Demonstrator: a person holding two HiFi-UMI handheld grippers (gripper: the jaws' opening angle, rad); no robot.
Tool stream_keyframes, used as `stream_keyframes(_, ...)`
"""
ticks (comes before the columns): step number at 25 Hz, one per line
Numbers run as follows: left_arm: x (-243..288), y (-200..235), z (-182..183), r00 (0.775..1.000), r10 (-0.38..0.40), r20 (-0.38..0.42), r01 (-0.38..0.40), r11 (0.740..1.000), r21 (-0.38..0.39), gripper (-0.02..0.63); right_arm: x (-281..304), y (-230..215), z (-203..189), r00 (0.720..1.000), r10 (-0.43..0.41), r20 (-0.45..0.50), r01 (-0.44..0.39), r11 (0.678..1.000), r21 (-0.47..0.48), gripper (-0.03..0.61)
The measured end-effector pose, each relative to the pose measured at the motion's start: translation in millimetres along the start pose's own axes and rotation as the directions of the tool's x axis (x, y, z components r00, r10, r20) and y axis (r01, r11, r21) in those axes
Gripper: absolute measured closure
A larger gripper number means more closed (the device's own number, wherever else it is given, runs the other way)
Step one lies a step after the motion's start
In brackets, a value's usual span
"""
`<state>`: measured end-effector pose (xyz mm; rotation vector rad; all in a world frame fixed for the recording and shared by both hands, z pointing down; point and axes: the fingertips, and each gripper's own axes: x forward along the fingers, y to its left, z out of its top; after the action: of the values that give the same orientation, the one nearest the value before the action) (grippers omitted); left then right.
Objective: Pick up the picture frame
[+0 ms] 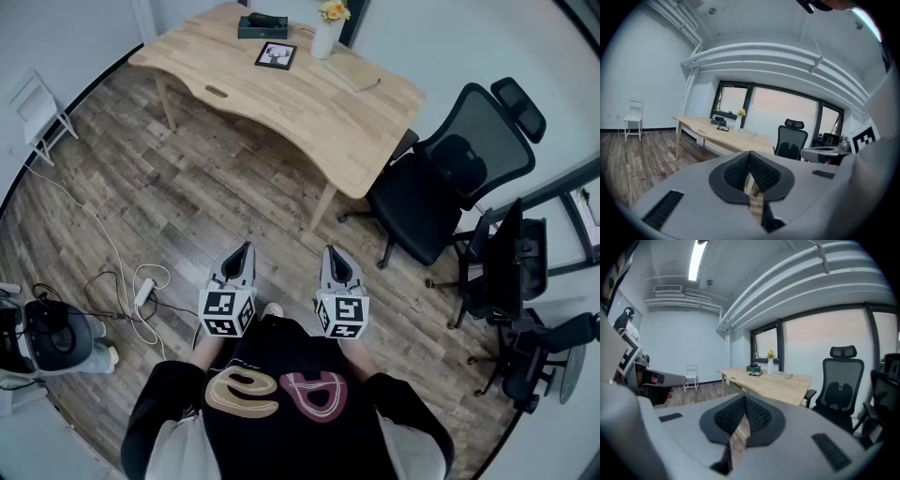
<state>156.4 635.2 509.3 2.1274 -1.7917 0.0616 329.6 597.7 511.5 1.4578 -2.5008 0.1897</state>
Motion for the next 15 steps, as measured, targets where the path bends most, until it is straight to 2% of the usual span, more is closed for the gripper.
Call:
stream_keyframes(3,-0.4,2.8,-0.1,1.000,0.010,0.008,-0.010,1.000,-0.021,0.597,1.8,0.6,0.5,1.000,-0.001,0.004,0.001,1.000,-0.007,0.569)
stream_keyframes(7,1.9,3.1,5.3,1.000,0.012,0.025,-0.012,1.000,-0.009,0.597,5.5,-4.3,5.2,1.000,0.002,0.024,-0.002,1.000,-0.016,0.569)
stream_keyframes(15,14.3,15.1,14.7,0.999,0.014,0.044,-0.014,1.000,0.010,0.597,21.3,-16.1,7.1,0.999,-0.023,0.035,0.020,0.997,0.072,0.568)
